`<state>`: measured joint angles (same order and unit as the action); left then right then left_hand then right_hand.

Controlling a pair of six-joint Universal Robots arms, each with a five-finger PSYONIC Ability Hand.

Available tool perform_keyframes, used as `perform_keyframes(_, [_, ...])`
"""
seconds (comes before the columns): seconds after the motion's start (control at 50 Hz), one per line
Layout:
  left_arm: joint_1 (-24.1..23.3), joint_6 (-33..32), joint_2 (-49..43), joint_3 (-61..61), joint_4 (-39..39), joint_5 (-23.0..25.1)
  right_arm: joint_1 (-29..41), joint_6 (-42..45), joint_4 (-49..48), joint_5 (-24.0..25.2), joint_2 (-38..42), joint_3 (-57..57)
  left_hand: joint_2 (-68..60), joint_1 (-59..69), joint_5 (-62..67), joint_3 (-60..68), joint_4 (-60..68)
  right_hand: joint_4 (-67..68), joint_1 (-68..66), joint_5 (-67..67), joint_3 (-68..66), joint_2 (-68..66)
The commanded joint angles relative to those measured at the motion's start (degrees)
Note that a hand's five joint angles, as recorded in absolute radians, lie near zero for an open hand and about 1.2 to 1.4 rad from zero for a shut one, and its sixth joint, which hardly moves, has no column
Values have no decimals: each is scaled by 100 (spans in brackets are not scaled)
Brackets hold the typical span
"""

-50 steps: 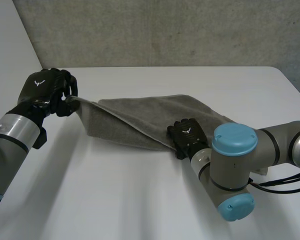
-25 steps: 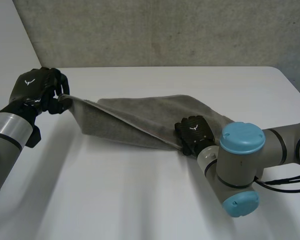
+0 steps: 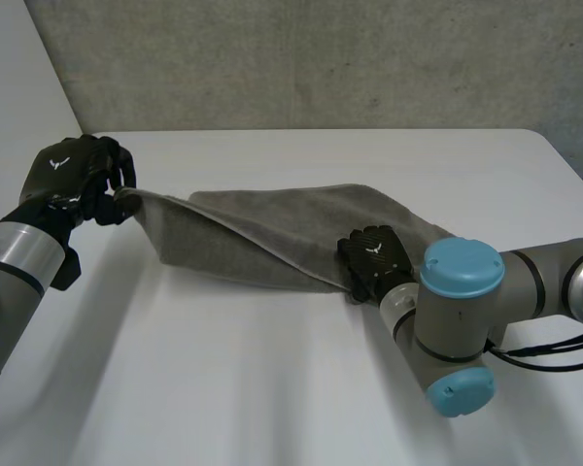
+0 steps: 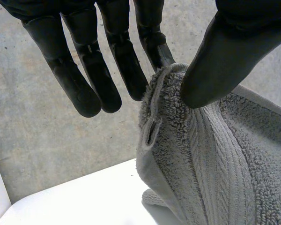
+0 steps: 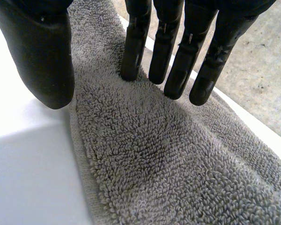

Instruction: Fold the towel.

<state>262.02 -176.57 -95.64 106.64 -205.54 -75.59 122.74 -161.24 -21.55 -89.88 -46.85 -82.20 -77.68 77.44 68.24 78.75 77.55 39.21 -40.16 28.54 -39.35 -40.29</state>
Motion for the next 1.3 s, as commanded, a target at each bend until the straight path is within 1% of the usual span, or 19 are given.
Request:
perform_keyframes(0.02, [-2,0,2,6,-4,0,5,5,1,5,62,169,-232,256,176,125,245,1334,-1239,1401,-1320,-1226])
perform_keyframes(0.04, [-2,0,2,6,-4,0,-4,-4,1,14,62,204,-232,256,176,125,245,2426,-2331,2492,-2412,-2317])
perform_keyframes(0.06, [-2,0,2,6,-4,0,-4,-4,1,14,62,204,-232,256,176,125,245,2437,-2342,2503,-2423,-2328])
perform_keyframes(0.1, [-2,9,2,6,-4,0,-30,-4,27,14,62,301,-232,256,176,125,245,4072,-3977,4139,-4058,-3964])
perform_keyframes(0.22, [-2,9,2,6,-12,0,-232,-92,107,5,-184,468,-232,256,176,125,245,4079,-3984,4146,-4065,-3971])
perform_keyframes(0.26, [7,9,2,6,-4,0,-538,-415,255,66,-840,442,-232,256,176,125,245,4079,-3984,4146,-4065,-3971])
perform_keyframes(0.34, [7,0,2,6,-4,0,-716,-637,520,392,-1397,486,-232,256,176,125,245,4079,-3984,4146,-4065,-3971])
perform_keyframes(0.36, [7,-9,2,6,-4,9,-759,-637,885,688,-1571,512,-232,256,176,125,245,4079,-3984,4146,-4065,-3971])
perform_keyframes(0.38, [7,-9,2,6,-4,9,-760,-637,889,691,-1573,512,-232,256,176,125,245,4079,-3984,4146,-4065,-3971])
perform_keyframes(0.42, [7,-26,-7,6,5,35,-778,-462,1964,1268,-1731,730,-232,256,176,125,245,4079,-3984,4146,-4065,-3971])
perform_keyframes(0.44, [7,-26,-7,6,5,35,-777,-461,1970,1271,-1731,732,-232,256,176,125,245,4079,-3984,4146,-4065,-3971])
perform_keyframes(0.48, [7,-35,-7,6,14,44,-777,-33,3002,1551,-1653,846,-232,256,176,125,245,4079,-3984,4146,-4065,-3971])
perform_keyframes(0.6, [7,-114,-218,-3,-12,18,-857,1024,3464,1288,-1468,547,-232,256,176,125,245,4079,-3984,4146,-4065,-3971])
perform_keyframes(0.64, [16,-114,-332,-56,-12,9,-1040,1366,3220,1078,-1415,250,-232,256,176,125,245,4079,-3984,4146,-4065,-3971])
perform_keyframes(0.76, [86,-105,-420,-91,-21,9,-1173,1341,2409,954,-1301,-112,-232,256,176,125,245,4079,-3984,4146,-4065,-3971])
perform_keyframes(0.8, [209,-105,-437,-82,-21,17,-1190,1253,1955,893,-1292,-383,-232,256,176,125,245,2833,-2738,2900,-2819,-2725])
perform_keyframes(0.88, [227,-105,-455,-47,-21,26,-1191,1191,1654,735,-1301,-578,-232,256,176,125,245,2134,-2039,2201,-2120,-2025])
perform_keyframes(0.9, [227,-105,-455,-30,-30,26,-1182,1174,1593,656,-1301,-639,-232,256,176,125,245,1418,-1323,1484,-1404,-1309])
perform_keyframes(1.3, [218,-114,-605,-3,-21,18,-1173,269,1583,655,-1573,-1325,-232,256,176,125,245,-995,1090,-928,1009,1103])
